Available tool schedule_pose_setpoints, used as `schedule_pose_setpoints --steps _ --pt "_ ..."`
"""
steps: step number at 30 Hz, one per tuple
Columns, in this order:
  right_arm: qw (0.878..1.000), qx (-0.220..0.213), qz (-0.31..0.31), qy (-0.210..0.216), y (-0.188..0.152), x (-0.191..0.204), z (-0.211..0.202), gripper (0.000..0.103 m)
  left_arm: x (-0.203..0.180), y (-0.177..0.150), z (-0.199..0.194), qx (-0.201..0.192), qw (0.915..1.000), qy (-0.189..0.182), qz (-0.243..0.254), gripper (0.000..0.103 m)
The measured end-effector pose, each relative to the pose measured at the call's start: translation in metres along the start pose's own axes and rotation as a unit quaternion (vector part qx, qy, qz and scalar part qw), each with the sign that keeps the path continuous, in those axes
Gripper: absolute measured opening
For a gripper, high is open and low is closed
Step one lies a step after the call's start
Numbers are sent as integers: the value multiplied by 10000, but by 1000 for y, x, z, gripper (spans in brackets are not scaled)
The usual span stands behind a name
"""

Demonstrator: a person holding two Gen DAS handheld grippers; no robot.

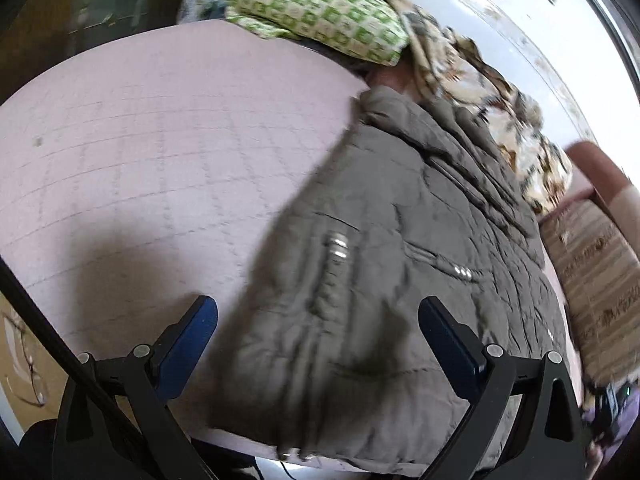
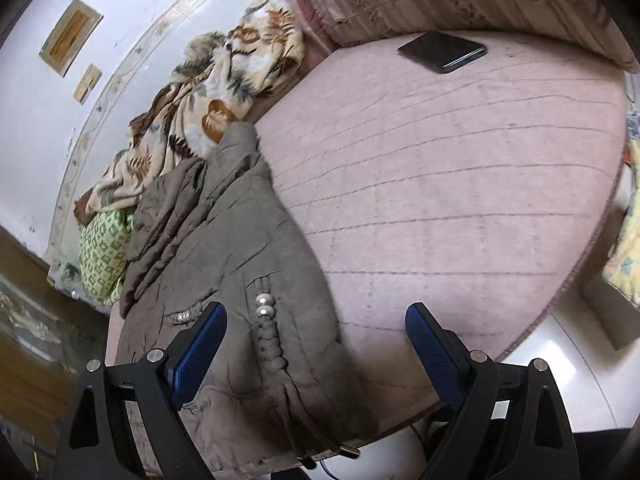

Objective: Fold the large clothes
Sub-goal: 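Close both tools on the jacket hem and lift it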

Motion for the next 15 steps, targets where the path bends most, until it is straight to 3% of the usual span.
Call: schedule_pose_setpoints --steps 4,6,12,13,15 --pt "9984 412 -304 228 -16 18 18 88 -12 -7 4 151 9994 -27 307 100" --pt "9940 730 -556 603 -29 37 21 85 -14 -10 4 183 9992 -65 338 100" --pt "9802 847 -978 1499 -47 69 7 82 -23 -13 2 155 9986 -340 386 100" --pt "9813 820 -982 1436 -47 69 9 81 -25 -12 1 119 9983 -376 425 100" --pt "9883 730 -1037 848 -47 60 18 81 -27 -11 1 48 9984 -251 499 100"
Point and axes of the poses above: each gripper's, at about its wrist camera, not at the fingertips, and z roughly the way its jaws point, x to its left, y to its top, the point moved 6 cm from there along z, roughly the way its jaws point, and after that the axes turned 8 degrees about -y, right-handed, at the moved point
